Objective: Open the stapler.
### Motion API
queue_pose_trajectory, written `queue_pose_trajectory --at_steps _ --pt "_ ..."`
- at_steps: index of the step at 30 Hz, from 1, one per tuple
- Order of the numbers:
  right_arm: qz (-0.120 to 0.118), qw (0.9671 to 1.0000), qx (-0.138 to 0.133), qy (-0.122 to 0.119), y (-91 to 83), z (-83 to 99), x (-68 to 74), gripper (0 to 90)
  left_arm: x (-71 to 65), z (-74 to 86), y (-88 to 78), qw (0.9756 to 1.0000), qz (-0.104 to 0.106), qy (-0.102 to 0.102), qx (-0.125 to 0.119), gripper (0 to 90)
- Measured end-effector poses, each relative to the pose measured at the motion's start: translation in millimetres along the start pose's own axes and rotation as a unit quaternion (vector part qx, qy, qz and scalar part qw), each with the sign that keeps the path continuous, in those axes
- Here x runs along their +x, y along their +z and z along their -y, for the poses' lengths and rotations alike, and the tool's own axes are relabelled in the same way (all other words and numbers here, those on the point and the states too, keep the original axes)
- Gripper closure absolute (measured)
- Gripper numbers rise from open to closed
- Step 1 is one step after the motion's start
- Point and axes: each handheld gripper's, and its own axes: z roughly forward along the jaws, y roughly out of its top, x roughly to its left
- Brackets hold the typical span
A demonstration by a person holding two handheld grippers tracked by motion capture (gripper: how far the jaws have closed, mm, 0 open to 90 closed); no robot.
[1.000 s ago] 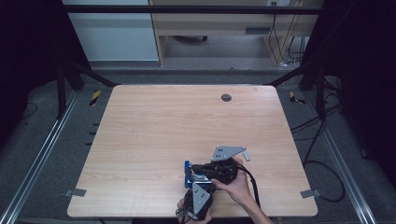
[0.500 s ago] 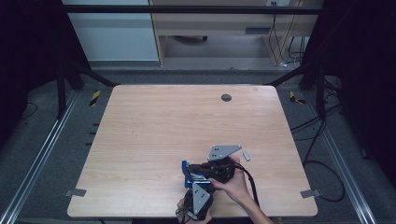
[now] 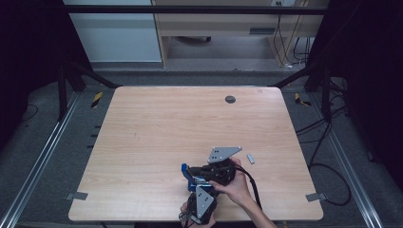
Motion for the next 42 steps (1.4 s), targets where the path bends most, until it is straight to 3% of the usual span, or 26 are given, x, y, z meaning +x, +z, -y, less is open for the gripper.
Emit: queue_pose_trajectory --at_steps 42 --pt "-0.004 0.9999 0.010 -0.012 23.1 -1.5 2.5 90.0 -0.7 0.8 -0.1 1.0000 -0.003 -0.003 -0.002 90.0"
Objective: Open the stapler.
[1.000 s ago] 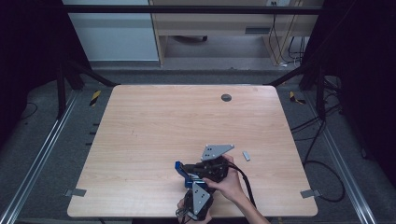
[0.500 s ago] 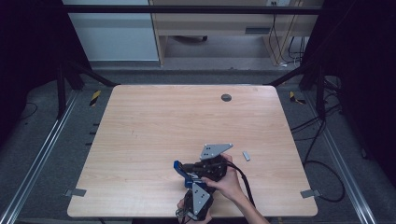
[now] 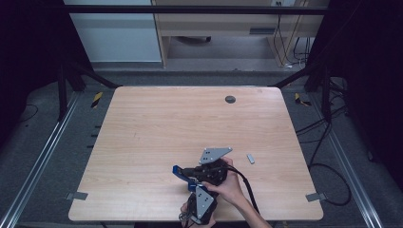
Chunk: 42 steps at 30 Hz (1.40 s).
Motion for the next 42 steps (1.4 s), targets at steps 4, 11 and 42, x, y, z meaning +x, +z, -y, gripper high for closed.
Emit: queue_pose_trajectory --at_steps 4,11,42 --pt "-0.002 1.0000 0.005 0.001 1.3 -1.2 -0.3 90.0 0.0 0.0 0.0 1.0000 -0.001 0.001 0.000 90.0" --pt "-0.004 0.9999 0.015 0.000 3.3 -3.9 -0.4 90.0 -0.3 0.1 0.0 1.0000 -0.001 0.002 -0.001 90.0" --pt "0.000 0.9982 0.059 0.008 23.0 -3.8 -1.7 90.0 0.2 1.2 -0.5 1.0000 -0.003 -0.003 -0.004 90.0"
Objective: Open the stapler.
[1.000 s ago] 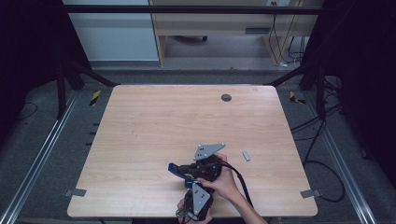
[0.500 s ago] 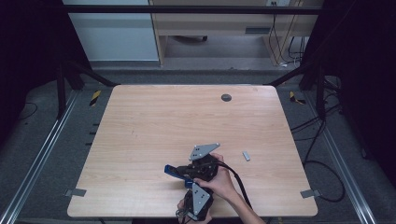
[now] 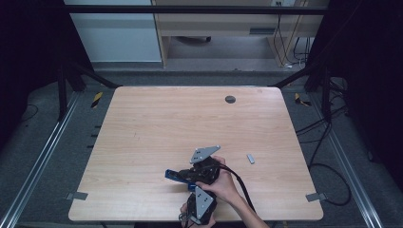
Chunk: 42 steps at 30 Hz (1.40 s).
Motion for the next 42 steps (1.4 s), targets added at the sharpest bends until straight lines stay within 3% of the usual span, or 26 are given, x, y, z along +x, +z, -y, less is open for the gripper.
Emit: queue_pose_trajectory --at_steps 23,27,34,42 --pt "0.001 0.9992 0.037 0.012 11.0 3.6 -2.6 90.0 0.1 0.3 0.0 1.0000 0.000 0.000 -0.001 90.0" --pt "0.006 0.9979 0.063 0.014 16.8 5.5 -2.4 90.0 0.2 0.3 -0.1 1.0000 0.000 -0.001 -0.001 90.0" --pt "0.002 0.9977 0.062 0.025 16.7 6.5 -4.2 90.0 0.2 0.3 0.0 1.0000 0.001 -0.001 -0.001 90.0" --pt "0.007 0.9987 0.048 0.018 14.2 7.3 -3.7 90.0 1.0 0.5 -0.4 1.0000 0.003 -0.005 -0.001 90.0"
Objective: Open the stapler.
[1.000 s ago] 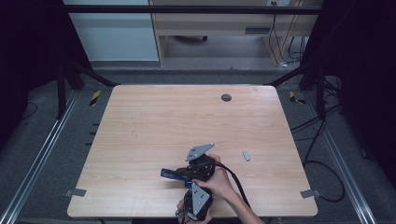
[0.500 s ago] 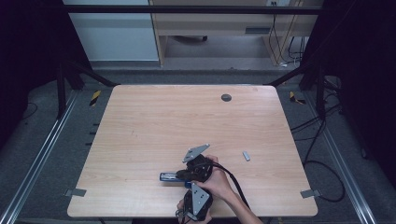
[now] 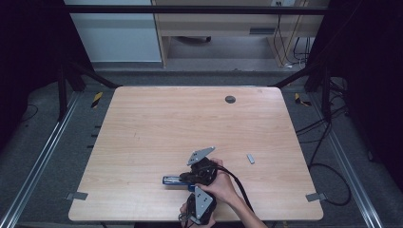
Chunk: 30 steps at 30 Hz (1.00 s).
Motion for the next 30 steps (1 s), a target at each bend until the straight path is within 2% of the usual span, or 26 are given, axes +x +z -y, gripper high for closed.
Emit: queue_pose_trajectory --at_steps 6,12,13,16,21,23,26,30 --pt "0.010 0.9993 -0.034 0.008 -12.2 0.1 -5.3 90.0 0.5 0.0 0.0 1.0000 0.002 -0.004 -0.001 90.0" --pt "0.030 0.9965 -0.077 0.013 -30.1 3.1 -7.5 89.5 1.9 -0.3 -1.0 1.0000 0.009 -0.003 0.000 88.2" --pt "0.035 0.9959 -0.083 0.013 -33.3 3.7 -8.3 82.0 2.3 -0.9 -2.0 1.0000 0.009 -0.003 0.000 87.8" --pt "0.050 0.9936 -0.100 0.015 -43.9 6.8 -11.3 81.1 4.6 -4.6 -6.3 0.9998 0.017 -0.003 -0.005 84.9" --pt "0.069 0.9891 -0.127 0.028 -65.2 13.6 -17.2 76.2 15.4 -19.3 -15.1 0.9995 0.030 -0.005 -0.011 78.0" --pt "0.084 0.9865 -0.137 0.033 -76.2 17.1 -19.5 73.8 21.6 -27.3 -18.4 0.9994 0.033 0.002 -0.012 74.7" --pt "0.100 0.9840 -0.142 0.039 -89.1 22.1 -23.2 70.9 31.9 -41.4 -21.7 0.9989 0.045 0.010 -0.011 70.2" --pt "0.123 0.9810 -0.143 0.046 -104.7 29.3 -29.5 68.2 45.6 -59.1 -24.2 0.9986 0.046 0.023 -0.007 64.7"
